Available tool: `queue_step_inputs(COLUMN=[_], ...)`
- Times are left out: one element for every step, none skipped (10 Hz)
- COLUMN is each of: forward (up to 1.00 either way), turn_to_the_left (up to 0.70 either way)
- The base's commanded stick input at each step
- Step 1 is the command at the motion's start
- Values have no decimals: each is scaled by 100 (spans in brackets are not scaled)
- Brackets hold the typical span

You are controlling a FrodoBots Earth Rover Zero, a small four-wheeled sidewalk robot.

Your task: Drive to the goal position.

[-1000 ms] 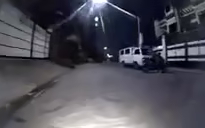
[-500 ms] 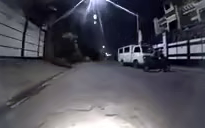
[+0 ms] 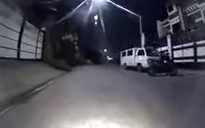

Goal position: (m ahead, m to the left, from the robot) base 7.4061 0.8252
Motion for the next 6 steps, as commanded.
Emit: queue_step_inputs(forward=[98,98,98,98,98,98], turn_to_the_left=[5,5,5,5,5,5])
